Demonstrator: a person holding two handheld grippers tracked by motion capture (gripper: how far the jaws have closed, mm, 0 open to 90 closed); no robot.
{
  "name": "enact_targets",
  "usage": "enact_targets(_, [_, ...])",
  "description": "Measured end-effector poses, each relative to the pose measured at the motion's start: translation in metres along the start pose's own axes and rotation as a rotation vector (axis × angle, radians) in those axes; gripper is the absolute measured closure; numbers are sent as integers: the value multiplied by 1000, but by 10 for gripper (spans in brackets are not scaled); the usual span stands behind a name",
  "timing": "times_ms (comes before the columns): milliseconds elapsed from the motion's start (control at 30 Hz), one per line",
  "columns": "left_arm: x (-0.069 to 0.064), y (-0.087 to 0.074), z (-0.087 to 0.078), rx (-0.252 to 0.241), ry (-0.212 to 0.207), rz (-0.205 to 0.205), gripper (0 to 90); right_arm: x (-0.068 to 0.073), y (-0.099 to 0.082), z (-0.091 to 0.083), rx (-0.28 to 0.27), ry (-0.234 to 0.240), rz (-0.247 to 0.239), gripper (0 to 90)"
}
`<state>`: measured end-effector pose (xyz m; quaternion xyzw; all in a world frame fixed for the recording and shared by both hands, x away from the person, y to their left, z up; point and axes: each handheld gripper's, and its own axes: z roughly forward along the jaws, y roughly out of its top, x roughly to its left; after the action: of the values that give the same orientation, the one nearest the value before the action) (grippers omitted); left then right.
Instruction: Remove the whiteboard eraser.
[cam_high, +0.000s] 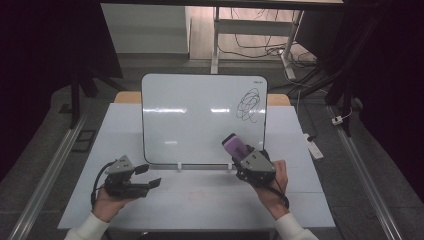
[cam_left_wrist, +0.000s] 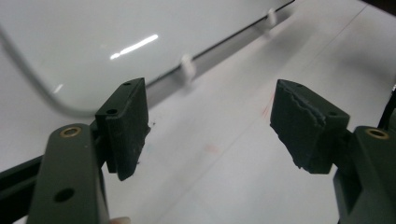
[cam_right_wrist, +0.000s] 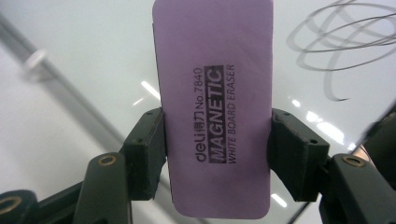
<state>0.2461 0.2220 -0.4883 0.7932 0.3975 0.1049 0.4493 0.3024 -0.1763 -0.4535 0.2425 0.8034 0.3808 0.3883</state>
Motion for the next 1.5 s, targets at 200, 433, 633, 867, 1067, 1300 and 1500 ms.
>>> enact_targets(200, [4,-19,-13,14,39,-1,286,-28,17,12,3,-28,50,397])
enact_targets(433, [12,-27,-13,20,51,-21,286,-55,33,33,49,-44,77,397])
enact_targets(633, [17,-30,-15,18,56,-33,287,-62,41,46,78,-49,71,398])
enact_targets(867, [19,-31,-14,20,52,-41,288,-60,46,52,84,-46,53,398])
enact_targets(1067, [19,-31,-13,20,48,-43,289,-61,47,55,90,-37,50,399])
enact_targets(1300, [21,-31,-12,20,50,-53,289,-79,57,58,89,-64,79,399])
enact_targets(1500, [23,-32,-13,17,52,-64,291,-105,66,60,82,-112,121,400])
